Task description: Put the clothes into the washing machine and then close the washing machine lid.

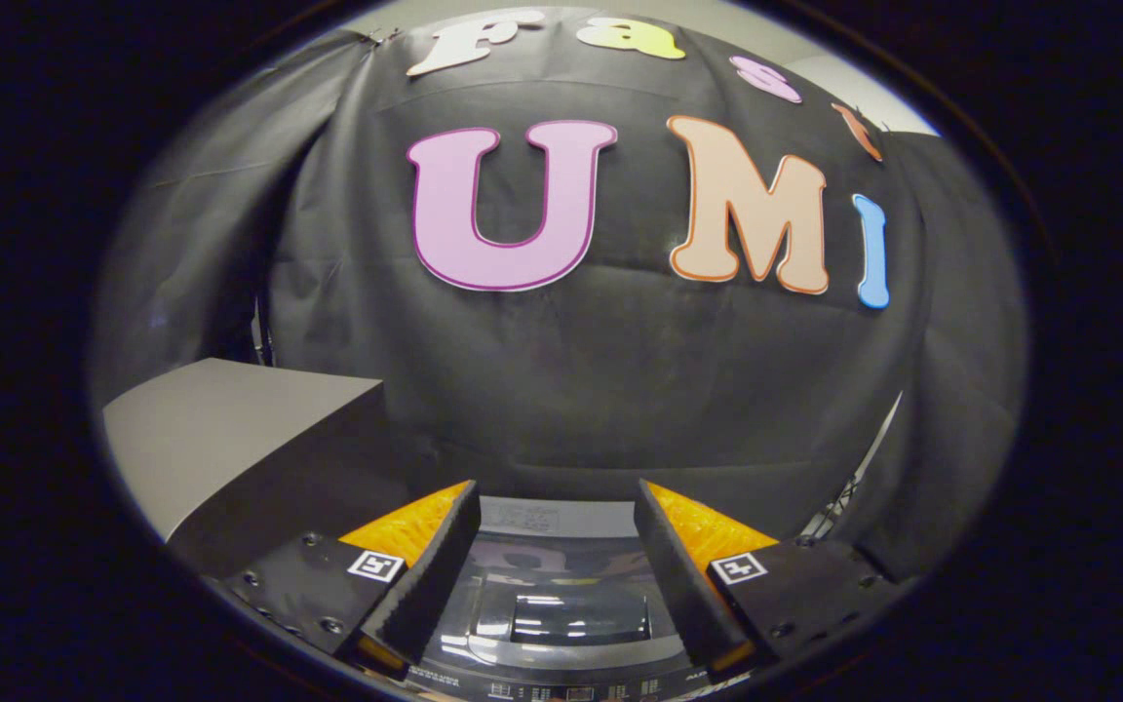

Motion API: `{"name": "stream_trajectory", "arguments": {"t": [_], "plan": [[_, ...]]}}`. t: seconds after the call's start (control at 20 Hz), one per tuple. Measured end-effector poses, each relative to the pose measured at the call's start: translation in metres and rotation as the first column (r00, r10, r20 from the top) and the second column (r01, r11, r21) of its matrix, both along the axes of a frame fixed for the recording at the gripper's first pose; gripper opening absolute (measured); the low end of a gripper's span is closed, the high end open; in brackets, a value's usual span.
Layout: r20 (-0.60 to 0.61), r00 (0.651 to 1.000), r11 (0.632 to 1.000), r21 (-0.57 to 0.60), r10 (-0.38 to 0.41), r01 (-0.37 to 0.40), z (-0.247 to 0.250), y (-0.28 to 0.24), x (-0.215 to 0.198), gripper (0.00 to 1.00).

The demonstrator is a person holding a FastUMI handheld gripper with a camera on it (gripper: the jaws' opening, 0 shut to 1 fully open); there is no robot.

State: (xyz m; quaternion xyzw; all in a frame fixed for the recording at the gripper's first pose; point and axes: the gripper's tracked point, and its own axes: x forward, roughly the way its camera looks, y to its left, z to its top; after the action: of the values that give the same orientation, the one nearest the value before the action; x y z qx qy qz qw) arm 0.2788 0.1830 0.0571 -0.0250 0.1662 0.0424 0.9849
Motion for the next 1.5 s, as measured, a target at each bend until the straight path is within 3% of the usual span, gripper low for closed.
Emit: {"name": "stream_trajectory", "arguments": {"t": [0.35,0.85,1.15,1.5], "plan": [[0.065,0.998,0.999,0.043,0.023,-0.026,0.012,-0.013,-0.012,0.98],[0.216,0.976,0.994,0.099,0.023,-0.045,0.048,-0.061,-0.061,0.98],[0.315,0.949,0.992,0.116,0.006,-0.045,0.057,-0.093,-0.096,0.98],[0.331,0.943,0.989,0.145,-0.036,-0.013,0.040,-0.141,-0.127,0.98]]}}
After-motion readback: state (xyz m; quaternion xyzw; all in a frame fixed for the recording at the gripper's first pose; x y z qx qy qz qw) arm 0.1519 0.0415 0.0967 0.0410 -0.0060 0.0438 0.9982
